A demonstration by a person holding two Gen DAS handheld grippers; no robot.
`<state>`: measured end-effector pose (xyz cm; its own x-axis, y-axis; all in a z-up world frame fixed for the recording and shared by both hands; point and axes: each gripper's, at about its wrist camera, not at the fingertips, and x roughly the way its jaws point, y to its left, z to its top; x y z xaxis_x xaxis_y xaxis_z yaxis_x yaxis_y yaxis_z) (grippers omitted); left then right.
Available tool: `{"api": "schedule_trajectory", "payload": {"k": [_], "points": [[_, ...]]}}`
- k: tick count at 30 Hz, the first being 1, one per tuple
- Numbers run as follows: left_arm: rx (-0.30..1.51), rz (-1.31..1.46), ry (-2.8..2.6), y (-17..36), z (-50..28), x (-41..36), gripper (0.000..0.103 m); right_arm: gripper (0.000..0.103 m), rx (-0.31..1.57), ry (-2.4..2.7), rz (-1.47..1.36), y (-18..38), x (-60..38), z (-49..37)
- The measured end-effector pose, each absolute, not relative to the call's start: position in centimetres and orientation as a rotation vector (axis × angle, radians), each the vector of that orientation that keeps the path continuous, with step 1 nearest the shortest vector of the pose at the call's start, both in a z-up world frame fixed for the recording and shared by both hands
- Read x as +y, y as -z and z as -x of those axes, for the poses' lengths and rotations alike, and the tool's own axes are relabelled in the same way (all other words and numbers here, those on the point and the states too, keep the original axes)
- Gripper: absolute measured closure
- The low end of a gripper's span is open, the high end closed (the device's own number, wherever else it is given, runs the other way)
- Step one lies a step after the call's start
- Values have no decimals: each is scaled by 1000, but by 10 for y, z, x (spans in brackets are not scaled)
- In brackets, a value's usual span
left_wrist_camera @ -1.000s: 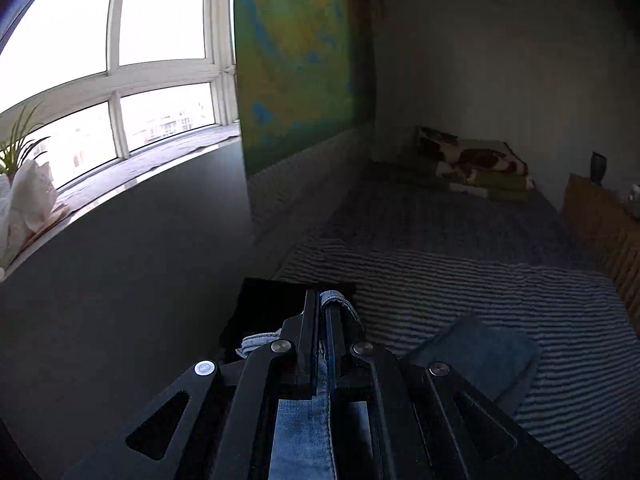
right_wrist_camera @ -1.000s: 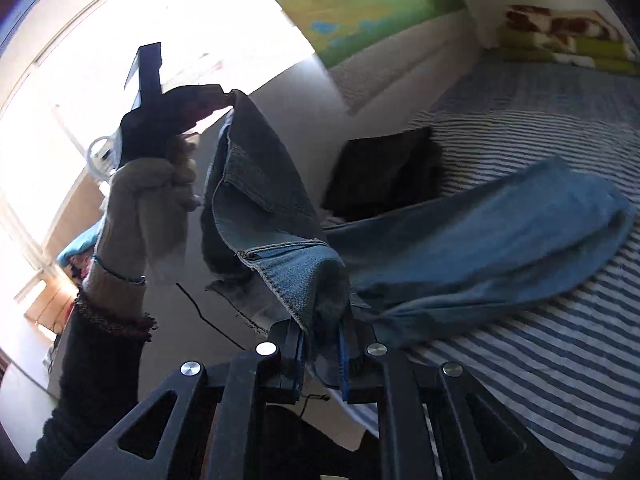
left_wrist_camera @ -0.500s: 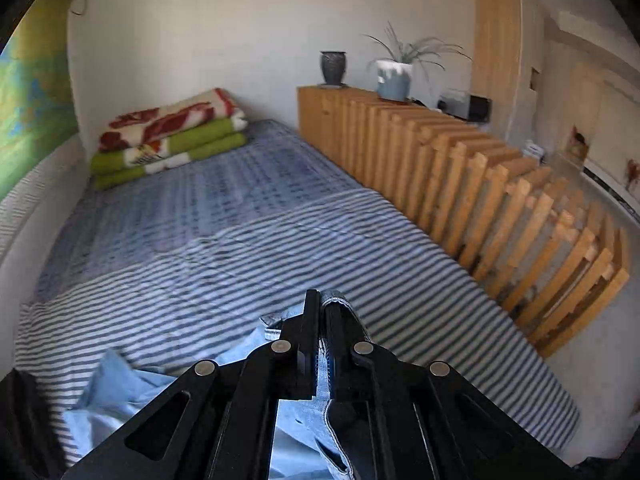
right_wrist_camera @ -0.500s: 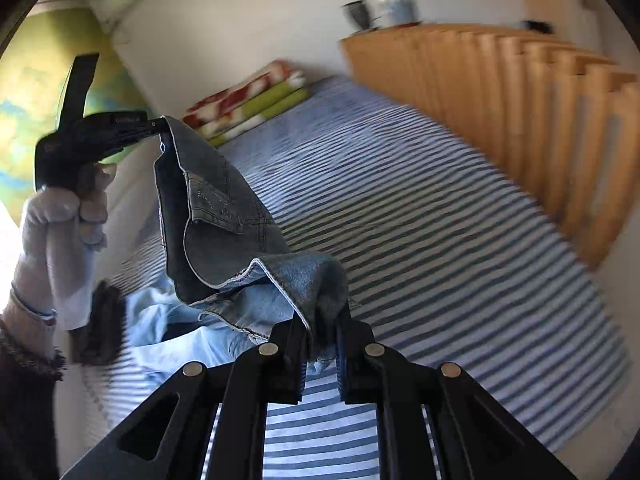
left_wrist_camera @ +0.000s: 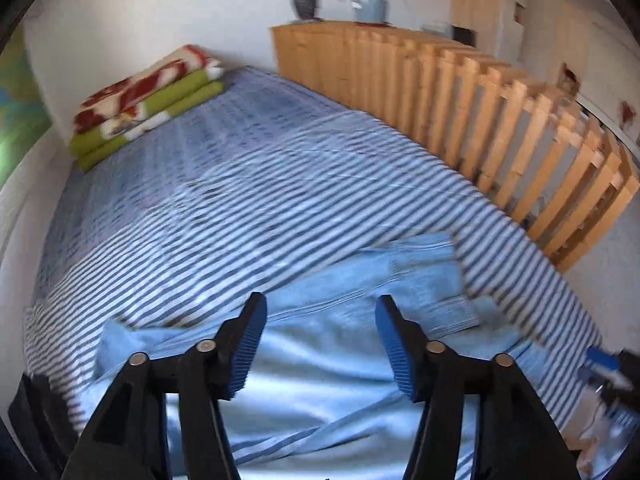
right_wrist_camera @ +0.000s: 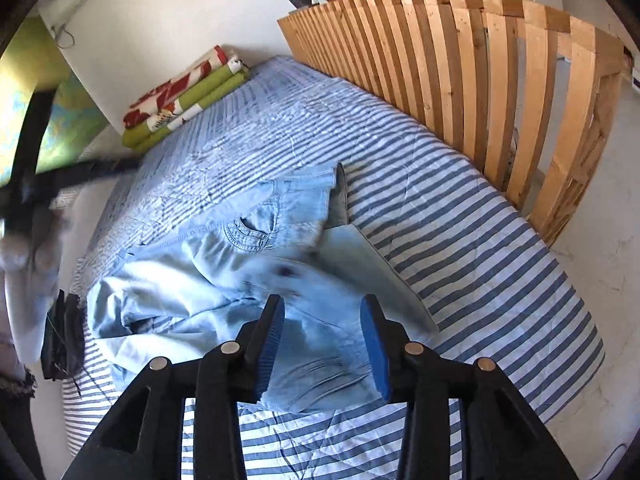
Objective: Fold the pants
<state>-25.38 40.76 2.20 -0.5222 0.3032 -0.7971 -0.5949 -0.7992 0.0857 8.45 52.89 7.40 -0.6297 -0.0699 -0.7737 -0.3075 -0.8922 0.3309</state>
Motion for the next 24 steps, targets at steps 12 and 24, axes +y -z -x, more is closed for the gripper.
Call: {"api": "schedule_trajectory", "payload": {"k": [12, 24], "points": [[83, 1536, -2677, 72, 228, 13, 37, 53, 416, -2914, 1606, -37, 382, -24], [-298, 1669, -2536, 167, 210, -70, 37, 44, -491, -3063, 1668, 22, 154, 37]]}}
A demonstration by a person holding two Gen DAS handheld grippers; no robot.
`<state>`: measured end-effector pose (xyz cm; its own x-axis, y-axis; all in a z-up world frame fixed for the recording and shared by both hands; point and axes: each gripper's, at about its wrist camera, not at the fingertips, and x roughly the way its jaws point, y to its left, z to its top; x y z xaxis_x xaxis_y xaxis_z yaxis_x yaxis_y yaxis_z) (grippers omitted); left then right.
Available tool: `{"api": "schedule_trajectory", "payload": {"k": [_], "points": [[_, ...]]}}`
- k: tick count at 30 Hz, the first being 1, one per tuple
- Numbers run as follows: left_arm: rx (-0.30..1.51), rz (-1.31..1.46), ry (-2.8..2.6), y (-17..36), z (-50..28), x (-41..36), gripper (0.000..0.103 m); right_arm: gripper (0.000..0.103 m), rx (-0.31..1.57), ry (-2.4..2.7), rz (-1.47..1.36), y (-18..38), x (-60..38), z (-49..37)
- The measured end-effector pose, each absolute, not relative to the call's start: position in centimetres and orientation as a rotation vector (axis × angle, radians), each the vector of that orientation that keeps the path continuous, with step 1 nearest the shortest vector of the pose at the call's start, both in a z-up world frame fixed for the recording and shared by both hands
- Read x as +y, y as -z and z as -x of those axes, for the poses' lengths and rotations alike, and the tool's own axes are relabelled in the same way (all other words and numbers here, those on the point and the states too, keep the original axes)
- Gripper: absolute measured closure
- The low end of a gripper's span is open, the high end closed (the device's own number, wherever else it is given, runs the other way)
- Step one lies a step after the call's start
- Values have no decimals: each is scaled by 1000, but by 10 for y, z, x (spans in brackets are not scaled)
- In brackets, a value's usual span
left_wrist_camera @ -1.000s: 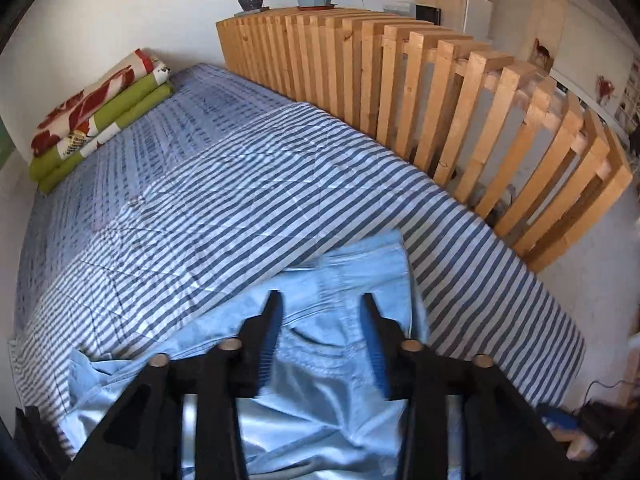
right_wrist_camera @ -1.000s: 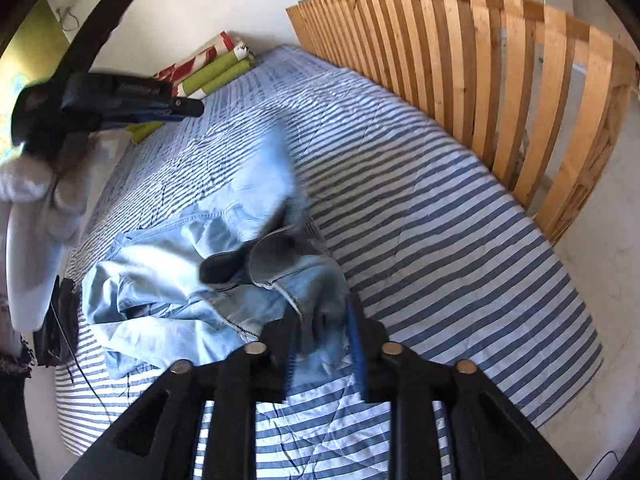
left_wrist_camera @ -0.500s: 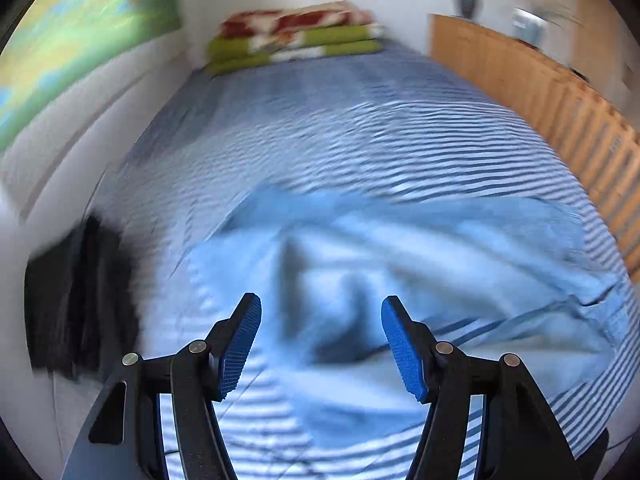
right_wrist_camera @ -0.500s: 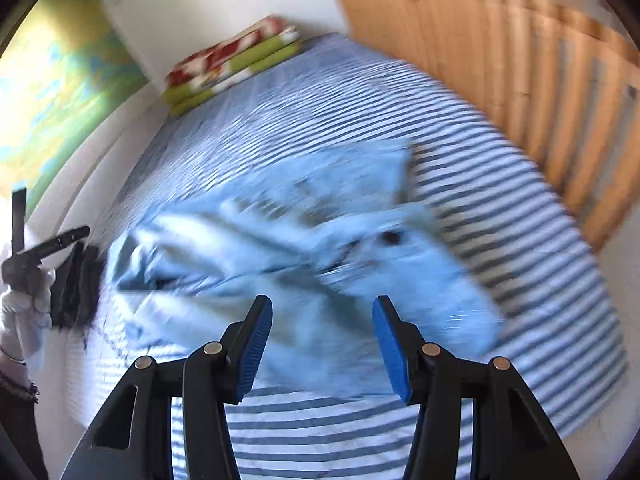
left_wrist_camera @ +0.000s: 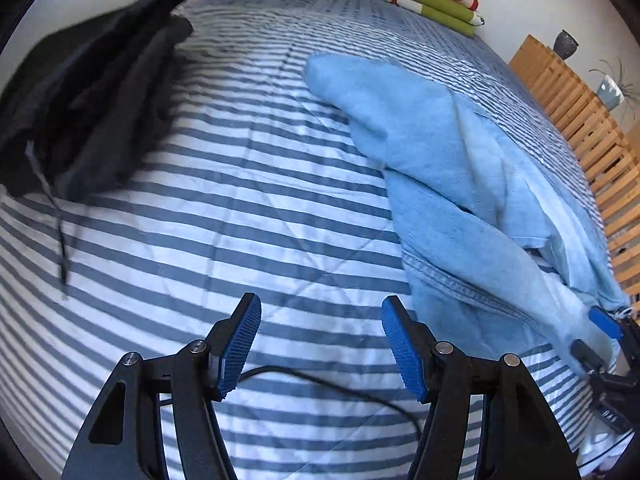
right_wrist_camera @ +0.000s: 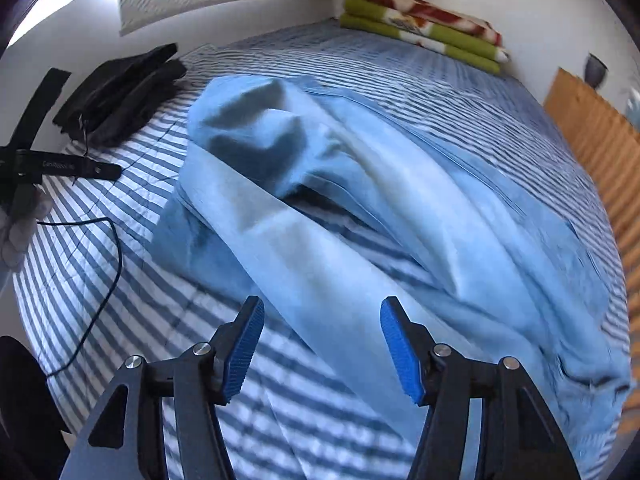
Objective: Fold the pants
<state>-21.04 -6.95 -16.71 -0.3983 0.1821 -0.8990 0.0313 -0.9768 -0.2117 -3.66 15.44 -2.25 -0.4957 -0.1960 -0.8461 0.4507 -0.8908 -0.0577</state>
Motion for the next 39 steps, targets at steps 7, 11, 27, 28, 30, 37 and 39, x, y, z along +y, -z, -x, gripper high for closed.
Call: {"api": "schedule_trajectory", "payload": {"k": [7, 11, 27, 28, 30, 37, 39], "points": [[-393, 1629, -2492, 178, 241, -50, 27, 95, 439, 2273, -1439, 43, 116, 59], [-456, 1612, -2449, 180, 253, -47, 15, 101, 364, 2233, -1421, 27, 131, 38], [-617, 1496, -2325, 138, 182, -33, 94, 101, 130, 2208, -1288, -49, 211, -69], [-636, 1495, -2300, 136, 178, -37, 75, 101, 134, 2202, -1283, -51, 216, -79], [-656, 1504, -2249, 138, 175, -34, 25, 101, 141, 2196, -1292, -51, 223, -94], [-836, 1529, -2274, 137, 233, -19, 76, 101, 115, 2187, -1342, -38, 247, -120], [-805, 1448, -2344, 105, 263, -12, 76, 101, 133, 2174, -1341, -37, 249, -127]]}}
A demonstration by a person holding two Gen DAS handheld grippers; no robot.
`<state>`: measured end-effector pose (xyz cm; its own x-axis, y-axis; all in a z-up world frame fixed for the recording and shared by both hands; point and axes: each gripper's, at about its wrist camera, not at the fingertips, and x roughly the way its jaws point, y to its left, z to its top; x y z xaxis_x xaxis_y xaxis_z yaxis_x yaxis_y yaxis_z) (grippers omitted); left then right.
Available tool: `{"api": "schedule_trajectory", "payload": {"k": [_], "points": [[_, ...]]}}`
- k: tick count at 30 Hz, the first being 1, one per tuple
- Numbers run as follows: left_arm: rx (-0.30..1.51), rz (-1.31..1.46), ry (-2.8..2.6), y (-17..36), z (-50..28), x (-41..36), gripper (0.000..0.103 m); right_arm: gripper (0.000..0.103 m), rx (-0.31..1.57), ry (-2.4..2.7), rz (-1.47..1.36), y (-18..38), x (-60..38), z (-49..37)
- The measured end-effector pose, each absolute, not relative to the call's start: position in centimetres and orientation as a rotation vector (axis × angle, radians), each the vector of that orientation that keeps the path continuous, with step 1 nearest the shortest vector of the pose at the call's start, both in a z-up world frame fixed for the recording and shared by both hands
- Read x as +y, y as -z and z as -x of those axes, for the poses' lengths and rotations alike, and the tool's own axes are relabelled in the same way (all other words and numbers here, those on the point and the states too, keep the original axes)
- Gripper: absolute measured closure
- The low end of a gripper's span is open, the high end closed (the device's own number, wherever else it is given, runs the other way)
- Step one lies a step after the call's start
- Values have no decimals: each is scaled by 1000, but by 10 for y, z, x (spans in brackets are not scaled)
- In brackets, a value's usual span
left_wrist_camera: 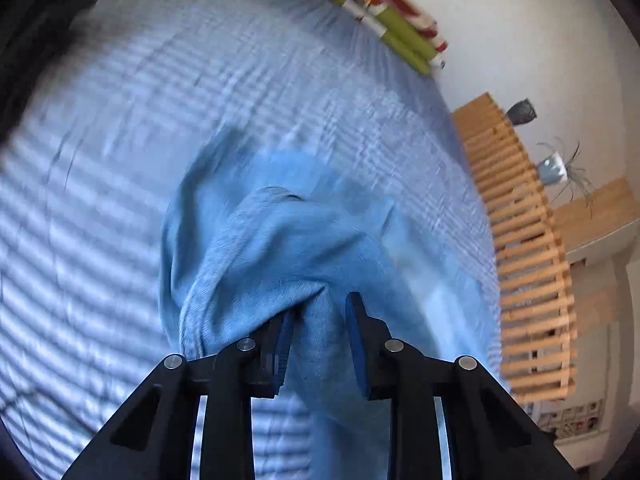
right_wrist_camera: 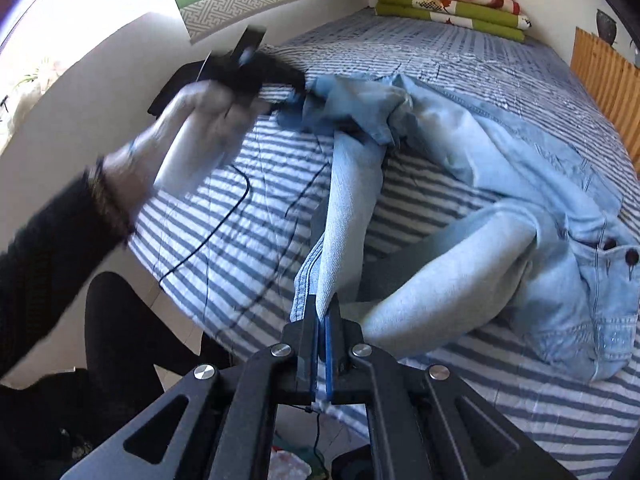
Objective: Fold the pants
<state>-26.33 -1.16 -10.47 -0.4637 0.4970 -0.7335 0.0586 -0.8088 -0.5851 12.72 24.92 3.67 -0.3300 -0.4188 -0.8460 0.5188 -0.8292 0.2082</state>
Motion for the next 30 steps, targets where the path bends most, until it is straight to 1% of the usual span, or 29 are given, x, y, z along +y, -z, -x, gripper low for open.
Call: {"api": "schedule_trajectory", "payload": {"k": [2, 3, 4, 6, 7, 9, 12, 14, 17, 19, 21, 22, 23, 24, 25, 26, 27, 30], "points": [[-733, 1406, -2400, 70, 295, -2, 72, 101, 166, 2171, -1320, -40, 255, -137], [-715, 1405, -2403, 59, 302, 3, 62, 101, 171, 2173, -1320, -41, 260, -139], [-662, 1404, -2417, 46, 305, 6, 41, 101, 165, 2180, -1329, -39, 266, -141], [-500, 1362, -2505, 32, 307, 14, 23, 101, 130, 2191, -1359, -35, 278, -136], [-402, 1337, -2555, 27, 297, 13, 23, 101, 120, 2201, -1369, -33, 283, -133], [-307, 1366, -2538, 29, 278, 19, 23, 101, 118, 2223, -1377, -28, 288, -126], [-303, 1355, -2514, 54, 223, 8, 23, 101, 69, 2240, -1378, -24, 292, -113], [-360, 1349, -2466, 85, 180, 3, 23, 101, 45, 2258, -1369, -24, 294, -106], [-433, 1432, -2399, 123, 146, -6, 23, 101, 25, 2273, -1352, -26, 297, -98], [-501, 1540, -2301, 149, 148, -5, 23, 101, 4, 2270, -1354, -26, 297, -94], [-610, 1647, -2242, 172, 160, -6, 22, 101, 6, 2272, -1357, -25, 295, -93], [-686, 1653, -2220, 184, 168, -7, 23, 101, 3, 2270, -1357, -23, 294, -93], [-816, 1633, -2182, 191, 178, -12, 25, 101, 2, 2269, -1356, -22, 294, -94], [-925, 1609, -2166, 194, 184, -16, 44, 101, 8, 2272, -1355, -21, 293, -96], [-977, 1601, -2174, 192, 192, -18, 79, 101, 16, 2276, -1356, -20, 293, -98], [-957, 1617, -2197, 189, 200, -16, 96, 101, 20, 2278, -1360, -18, 294, -99], [-924, 1617, -2223, 182, 210, -14, 100, 101, 17, 2274, -1367, -16, 295, -99], [-813, 1539, -2299, 141, 241, -2, 100, 101, -4, 2281, -1389, -11, 302, -97]]}}
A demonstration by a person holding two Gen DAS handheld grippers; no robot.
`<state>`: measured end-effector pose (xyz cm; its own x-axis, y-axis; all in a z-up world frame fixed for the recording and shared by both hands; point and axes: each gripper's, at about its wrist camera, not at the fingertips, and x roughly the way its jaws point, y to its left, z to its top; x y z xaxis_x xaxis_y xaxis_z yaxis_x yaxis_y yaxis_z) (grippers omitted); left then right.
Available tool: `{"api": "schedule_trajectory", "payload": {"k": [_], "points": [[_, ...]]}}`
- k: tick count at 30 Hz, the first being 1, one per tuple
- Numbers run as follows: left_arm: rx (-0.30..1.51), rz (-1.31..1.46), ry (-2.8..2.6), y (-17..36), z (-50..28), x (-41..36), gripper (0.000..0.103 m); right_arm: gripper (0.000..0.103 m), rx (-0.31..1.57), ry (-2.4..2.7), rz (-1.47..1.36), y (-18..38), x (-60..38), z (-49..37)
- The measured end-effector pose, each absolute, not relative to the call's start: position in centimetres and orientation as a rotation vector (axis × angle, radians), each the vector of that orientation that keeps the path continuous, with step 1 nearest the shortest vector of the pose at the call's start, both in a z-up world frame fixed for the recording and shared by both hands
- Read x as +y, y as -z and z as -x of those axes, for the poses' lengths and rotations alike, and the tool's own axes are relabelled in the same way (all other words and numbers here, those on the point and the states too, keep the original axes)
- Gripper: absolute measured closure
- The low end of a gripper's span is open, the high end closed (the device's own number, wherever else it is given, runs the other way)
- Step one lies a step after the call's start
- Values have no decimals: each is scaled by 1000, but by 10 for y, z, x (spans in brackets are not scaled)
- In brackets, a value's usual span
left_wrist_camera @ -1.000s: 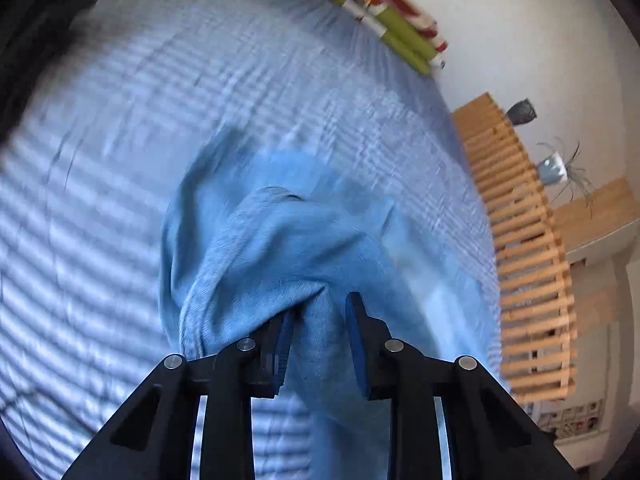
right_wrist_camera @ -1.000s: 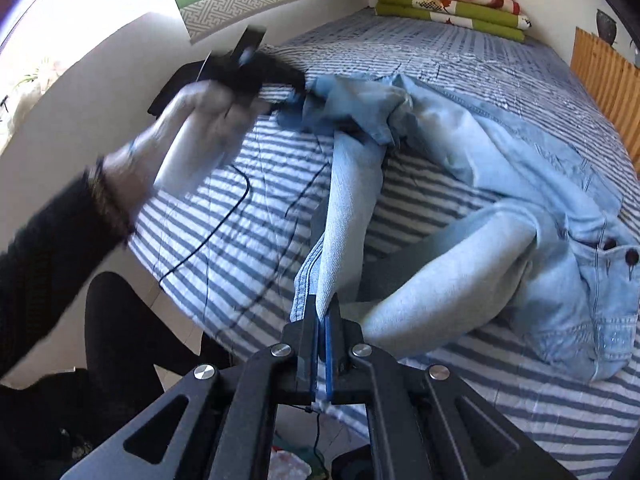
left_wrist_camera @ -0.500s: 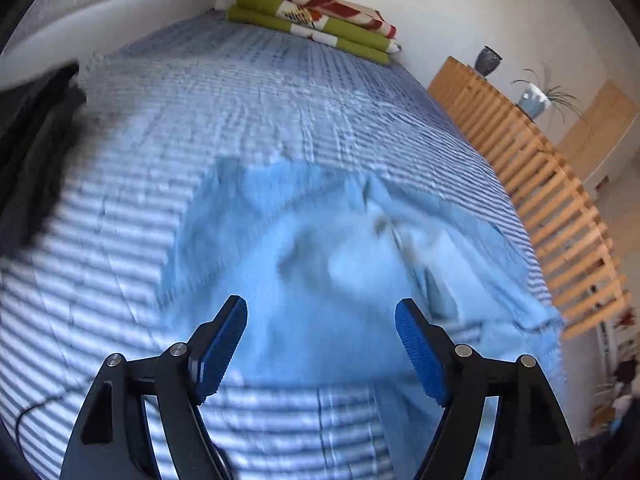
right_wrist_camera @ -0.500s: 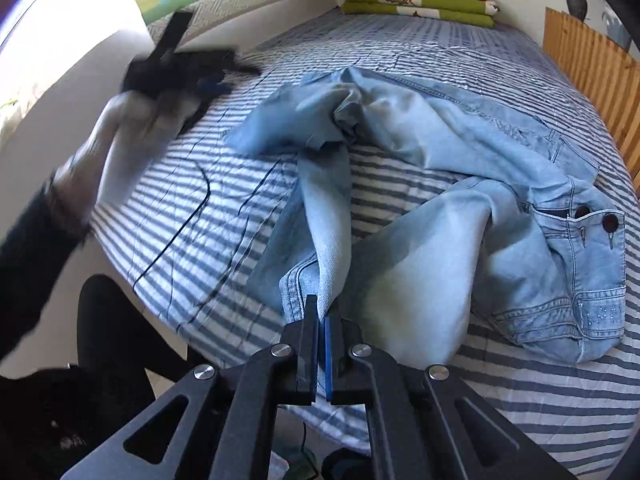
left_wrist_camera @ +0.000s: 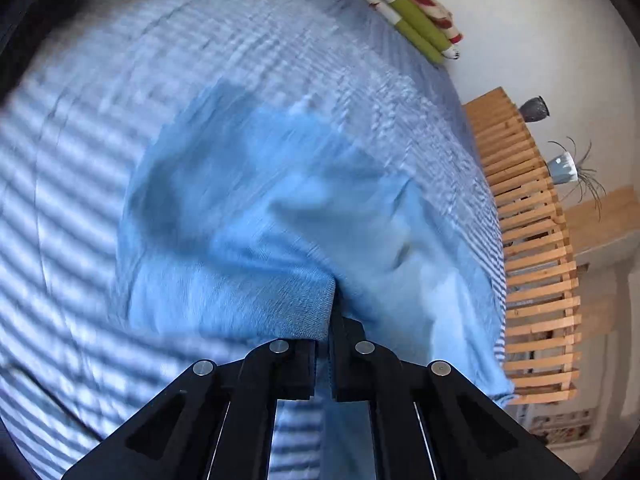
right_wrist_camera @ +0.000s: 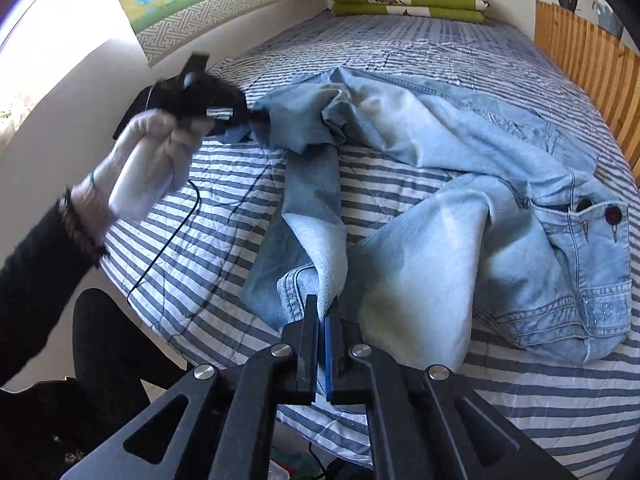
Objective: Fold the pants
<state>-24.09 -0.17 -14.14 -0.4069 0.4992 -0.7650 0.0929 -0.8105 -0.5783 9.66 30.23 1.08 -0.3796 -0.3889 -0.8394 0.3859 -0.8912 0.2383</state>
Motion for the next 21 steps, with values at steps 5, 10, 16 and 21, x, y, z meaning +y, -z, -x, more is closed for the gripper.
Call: {"api": "schedule_trajectory", "payload": {"k": [5, 10, 16, 21], "points": [[-744, 1203, -2474, 12, 308, 18, 99, 101, -61, 2303, -1408, -9, 312, -86], [-555, 1173, -2570, -42, 338, 27, 24, 101, -54, 2307, -1401, -9, 312, -84], [-435, 1321, -2488, 10, 299, 20, 25, 101, -62, 2308, -1386, -12, 311, -76], [-377, 1496, -2398, 92, 264, 23, 34, 101, -57, 2310, -1375, -15, 309, -78]]}}
